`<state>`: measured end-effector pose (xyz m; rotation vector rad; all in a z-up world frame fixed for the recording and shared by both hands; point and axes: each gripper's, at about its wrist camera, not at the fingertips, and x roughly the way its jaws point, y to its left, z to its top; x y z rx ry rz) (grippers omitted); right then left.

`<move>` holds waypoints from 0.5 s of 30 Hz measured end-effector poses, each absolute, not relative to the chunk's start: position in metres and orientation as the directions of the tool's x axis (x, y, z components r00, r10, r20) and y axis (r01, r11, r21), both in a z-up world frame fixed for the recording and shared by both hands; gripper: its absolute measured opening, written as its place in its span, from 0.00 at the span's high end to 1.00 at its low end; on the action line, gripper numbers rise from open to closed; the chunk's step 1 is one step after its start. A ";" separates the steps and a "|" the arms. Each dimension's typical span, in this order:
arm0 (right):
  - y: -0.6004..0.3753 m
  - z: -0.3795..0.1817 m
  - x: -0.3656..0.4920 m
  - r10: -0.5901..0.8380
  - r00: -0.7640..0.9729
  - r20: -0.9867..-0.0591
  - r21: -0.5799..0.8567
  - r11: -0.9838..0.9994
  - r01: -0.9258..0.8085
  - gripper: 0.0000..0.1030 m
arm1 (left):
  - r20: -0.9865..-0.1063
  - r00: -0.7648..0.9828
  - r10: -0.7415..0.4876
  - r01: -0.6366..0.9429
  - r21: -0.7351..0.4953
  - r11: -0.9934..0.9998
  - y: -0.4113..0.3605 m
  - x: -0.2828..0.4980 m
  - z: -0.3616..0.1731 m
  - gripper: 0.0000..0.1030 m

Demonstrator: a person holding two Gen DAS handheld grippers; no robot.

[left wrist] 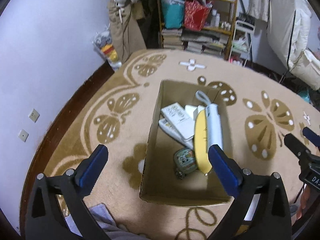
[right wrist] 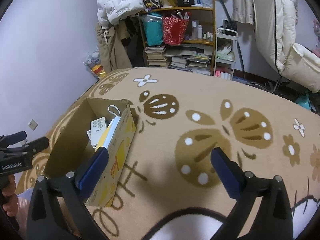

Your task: Organize rigid objects

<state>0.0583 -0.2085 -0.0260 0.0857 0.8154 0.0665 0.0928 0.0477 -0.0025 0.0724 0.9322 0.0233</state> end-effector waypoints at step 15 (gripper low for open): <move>-0.230 0.027 -0.006 0.091 0.764 -0.638 0.113 0.993 -0.023 0.00 | -0.706 0.704 0.081 0.020 0.133 0.991 0.017 0.033 0.051 0.00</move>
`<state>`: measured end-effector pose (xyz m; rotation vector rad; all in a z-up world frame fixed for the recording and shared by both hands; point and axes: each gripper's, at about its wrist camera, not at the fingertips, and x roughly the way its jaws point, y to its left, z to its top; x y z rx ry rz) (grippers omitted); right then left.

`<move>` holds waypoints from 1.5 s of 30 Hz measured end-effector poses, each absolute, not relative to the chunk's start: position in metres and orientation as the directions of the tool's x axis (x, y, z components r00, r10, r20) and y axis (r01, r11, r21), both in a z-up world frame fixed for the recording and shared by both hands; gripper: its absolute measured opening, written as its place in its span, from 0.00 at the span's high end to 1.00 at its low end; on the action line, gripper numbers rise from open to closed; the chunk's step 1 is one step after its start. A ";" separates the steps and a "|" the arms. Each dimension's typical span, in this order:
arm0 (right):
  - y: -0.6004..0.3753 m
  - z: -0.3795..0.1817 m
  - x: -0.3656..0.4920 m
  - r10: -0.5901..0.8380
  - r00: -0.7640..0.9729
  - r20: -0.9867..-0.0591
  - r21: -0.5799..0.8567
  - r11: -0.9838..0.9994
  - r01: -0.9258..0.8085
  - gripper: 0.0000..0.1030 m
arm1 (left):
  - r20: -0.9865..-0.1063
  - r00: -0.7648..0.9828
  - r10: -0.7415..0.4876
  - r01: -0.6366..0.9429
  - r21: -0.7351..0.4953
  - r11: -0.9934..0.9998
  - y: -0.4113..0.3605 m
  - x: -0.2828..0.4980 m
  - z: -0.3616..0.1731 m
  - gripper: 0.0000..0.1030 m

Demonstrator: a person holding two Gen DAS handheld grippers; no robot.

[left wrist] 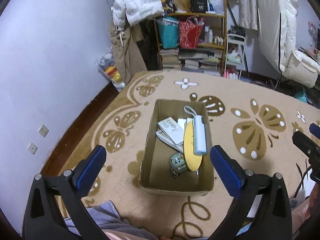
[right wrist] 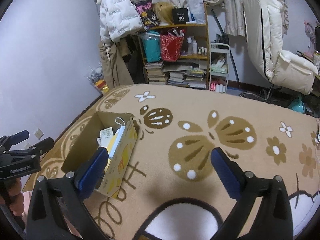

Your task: Organize rigid objects

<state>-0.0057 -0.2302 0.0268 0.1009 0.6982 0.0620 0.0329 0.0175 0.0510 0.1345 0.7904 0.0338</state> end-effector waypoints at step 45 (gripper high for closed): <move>-0.260 -0.012 -0.066 0.027 0.843 -0.537 0.107 0.994 0.036 0.00 | -0.582 0.813 0.015 0.082 0.140 0.987 0.000 -0.022 0.027 0.00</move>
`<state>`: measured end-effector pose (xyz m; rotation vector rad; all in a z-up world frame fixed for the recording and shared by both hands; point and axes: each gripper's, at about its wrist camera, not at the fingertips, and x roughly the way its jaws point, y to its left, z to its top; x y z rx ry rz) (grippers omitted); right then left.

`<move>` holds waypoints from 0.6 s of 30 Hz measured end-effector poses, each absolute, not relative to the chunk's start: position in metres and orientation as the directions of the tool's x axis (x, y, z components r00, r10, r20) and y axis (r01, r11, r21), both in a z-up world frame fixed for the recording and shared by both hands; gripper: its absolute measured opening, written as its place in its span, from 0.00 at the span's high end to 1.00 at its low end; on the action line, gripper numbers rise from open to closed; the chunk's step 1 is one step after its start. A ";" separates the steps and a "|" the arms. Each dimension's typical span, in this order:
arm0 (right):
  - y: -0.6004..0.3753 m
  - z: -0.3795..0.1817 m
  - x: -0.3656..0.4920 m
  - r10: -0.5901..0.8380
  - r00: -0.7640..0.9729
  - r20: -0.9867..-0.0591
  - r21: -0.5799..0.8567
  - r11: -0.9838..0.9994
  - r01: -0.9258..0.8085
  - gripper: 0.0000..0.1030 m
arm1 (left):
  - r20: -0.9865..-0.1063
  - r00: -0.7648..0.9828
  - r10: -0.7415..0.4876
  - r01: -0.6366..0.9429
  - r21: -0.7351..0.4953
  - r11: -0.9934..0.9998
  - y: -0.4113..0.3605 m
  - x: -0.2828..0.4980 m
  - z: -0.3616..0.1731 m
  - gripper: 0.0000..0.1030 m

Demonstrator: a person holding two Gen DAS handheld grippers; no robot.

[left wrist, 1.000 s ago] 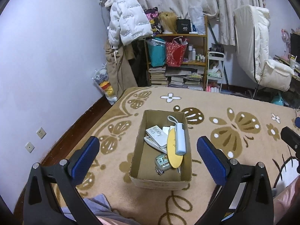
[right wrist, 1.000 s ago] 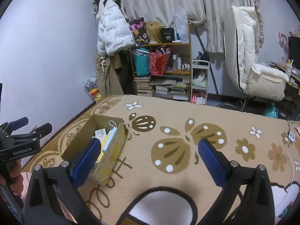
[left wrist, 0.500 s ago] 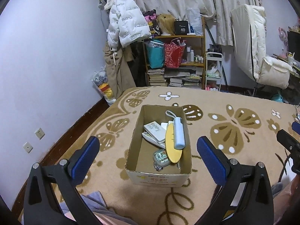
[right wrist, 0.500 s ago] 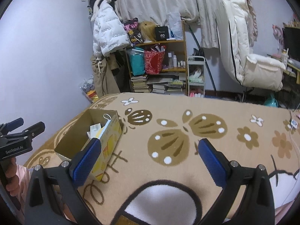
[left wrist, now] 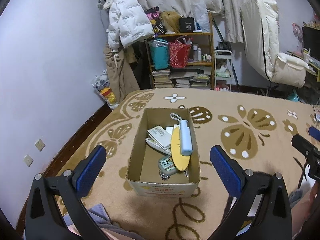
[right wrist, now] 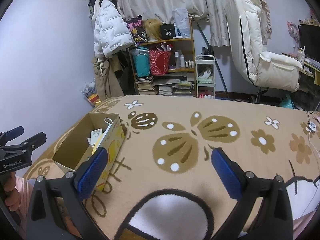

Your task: Organize rigid objects

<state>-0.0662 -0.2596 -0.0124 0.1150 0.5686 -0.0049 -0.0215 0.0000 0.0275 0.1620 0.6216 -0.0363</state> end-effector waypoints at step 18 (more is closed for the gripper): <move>-0.261 -0.016 -0.066 0.017 0.838 -0.546 0.094 0.995 0.042 0.00 | -0.578 0.815 0.039 0.068 0.161 0.985 -0.002 -0.023 0.027 0.00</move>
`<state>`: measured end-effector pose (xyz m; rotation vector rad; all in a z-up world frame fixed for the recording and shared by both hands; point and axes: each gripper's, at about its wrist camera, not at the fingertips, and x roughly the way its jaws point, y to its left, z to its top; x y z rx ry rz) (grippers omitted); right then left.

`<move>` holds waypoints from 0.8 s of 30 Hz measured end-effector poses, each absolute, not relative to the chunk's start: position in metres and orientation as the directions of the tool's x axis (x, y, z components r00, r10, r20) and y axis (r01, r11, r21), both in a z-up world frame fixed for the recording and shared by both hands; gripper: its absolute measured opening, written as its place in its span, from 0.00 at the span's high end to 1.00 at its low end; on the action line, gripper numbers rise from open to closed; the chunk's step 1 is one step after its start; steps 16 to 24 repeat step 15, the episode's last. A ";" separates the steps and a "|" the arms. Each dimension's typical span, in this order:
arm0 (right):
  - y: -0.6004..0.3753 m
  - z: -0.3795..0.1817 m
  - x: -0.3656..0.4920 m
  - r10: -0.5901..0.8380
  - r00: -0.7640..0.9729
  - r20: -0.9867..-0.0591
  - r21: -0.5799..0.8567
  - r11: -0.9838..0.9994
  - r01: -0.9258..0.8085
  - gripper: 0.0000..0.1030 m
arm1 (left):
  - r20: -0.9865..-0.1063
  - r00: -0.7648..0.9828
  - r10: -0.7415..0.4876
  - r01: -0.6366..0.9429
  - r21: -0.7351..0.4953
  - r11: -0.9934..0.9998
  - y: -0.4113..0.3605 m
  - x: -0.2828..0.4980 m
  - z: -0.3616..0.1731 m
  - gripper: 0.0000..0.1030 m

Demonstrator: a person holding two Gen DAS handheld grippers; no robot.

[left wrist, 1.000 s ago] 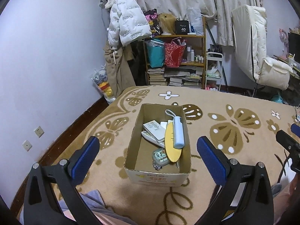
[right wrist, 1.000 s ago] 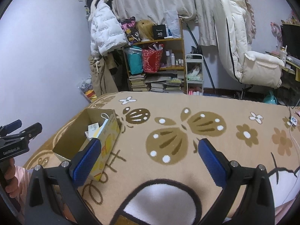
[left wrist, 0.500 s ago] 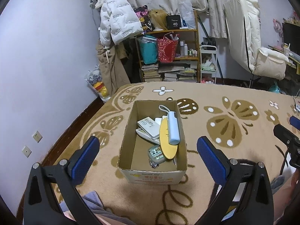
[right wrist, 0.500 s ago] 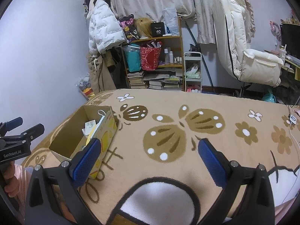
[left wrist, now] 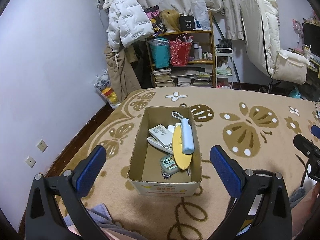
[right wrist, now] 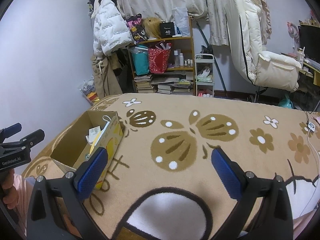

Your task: Organize rigid objects

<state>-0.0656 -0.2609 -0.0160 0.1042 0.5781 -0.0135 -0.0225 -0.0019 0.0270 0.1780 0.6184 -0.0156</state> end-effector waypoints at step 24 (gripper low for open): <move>-0.260 -0.016 -0.065 0.020 0.837 -0.547 0.097 0.994 0.040 0.00 | -0.596 0.803 0.021 0.087 0.152 0.985 -0.002 -0.020 0.024 0.00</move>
